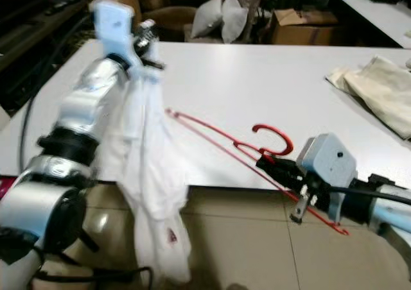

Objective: Hang hanger

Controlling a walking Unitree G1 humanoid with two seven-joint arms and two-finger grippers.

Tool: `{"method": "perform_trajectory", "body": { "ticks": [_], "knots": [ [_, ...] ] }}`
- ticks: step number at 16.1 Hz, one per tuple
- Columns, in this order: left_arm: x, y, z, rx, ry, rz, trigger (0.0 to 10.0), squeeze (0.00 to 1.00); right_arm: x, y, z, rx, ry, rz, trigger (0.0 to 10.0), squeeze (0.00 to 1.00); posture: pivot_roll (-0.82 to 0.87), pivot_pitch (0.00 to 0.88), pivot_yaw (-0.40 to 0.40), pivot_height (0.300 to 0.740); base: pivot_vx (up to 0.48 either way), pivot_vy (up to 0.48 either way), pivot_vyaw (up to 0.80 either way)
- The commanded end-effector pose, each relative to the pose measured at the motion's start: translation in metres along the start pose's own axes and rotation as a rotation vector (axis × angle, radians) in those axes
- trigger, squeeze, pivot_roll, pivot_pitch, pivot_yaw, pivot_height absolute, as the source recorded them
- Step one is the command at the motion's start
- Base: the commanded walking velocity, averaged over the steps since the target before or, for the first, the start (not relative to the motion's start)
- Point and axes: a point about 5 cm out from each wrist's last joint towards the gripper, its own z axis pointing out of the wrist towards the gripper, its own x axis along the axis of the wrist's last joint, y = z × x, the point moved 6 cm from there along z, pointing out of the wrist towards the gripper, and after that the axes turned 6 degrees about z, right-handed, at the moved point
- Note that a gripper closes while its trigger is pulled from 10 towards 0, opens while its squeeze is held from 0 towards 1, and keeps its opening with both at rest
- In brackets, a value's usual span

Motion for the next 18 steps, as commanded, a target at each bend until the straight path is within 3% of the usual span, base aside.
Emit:
{"method": "perform_trajectory", "body": {
  "ticks": [1,4,8,11,15,16,18],
  "knots": [
    [0.023,-0.006,0.004,0.0,0.066,0.036,10.0,0.0,0.006,-0.008,-0.002,0.053,0.008,0.0,10.0,0.0,-0.08,0.0,0.047,0.74,0.379,0.0,0.0],
    [0.028,-0.006,0.012,-0.017,0.063,0.06,10.0,0.0,0.009,-0.017,-0.005,0.123,0.0,0.014,10.0,0.0,-0.07,0.0,0.037,0.74,0.348,0.0,0.0],
    [0.041,0.006,0.015,-0.075,0.109,0.029,10.0,0.0,0.006,-0.017,0.004,0.135,-0.005,0.015,10.0,0.0,-0.07,0.0,0.042,0.74,0.0,0.0,0.0],
    [0.068,0.023,0.013,-0.19,0.19,-0.027,10.0,0.0,0.002,-0.004,0.037,0.086,0.016,-0.004,10.0,0.0,-0.06,0.0,0.044,0.74,0.0,0.0,0.0],
    [0.095,0.033,0.005,-0.27,0.271,-0.117,10.0,0.0,0.001,0.002,0.06,0.117,0.017,-0.031,10.0,0.0,-0.05,0.0,0.039,0.74,0.0,0.0,0.0],
    [0.114,0.025,-0.001,-0.271,0.325,-0.154,10.0,0.0,-0.002,0.028,0.078,0.03,-0.011,-0.109,10.0,0.0,-0.05,0.0,0.035,0.74,0.0,0.0,0.0],
    [0.134,0.019,-0.009,-0.283,0.379,-0.199,10.0,0.0,0.005,0.068,0.095,-0.128,-0.006,-0.163,10.0,0.0,-0.05,0.0,0.035,0.74,0.0,0.0,0.0]
  ]
}}
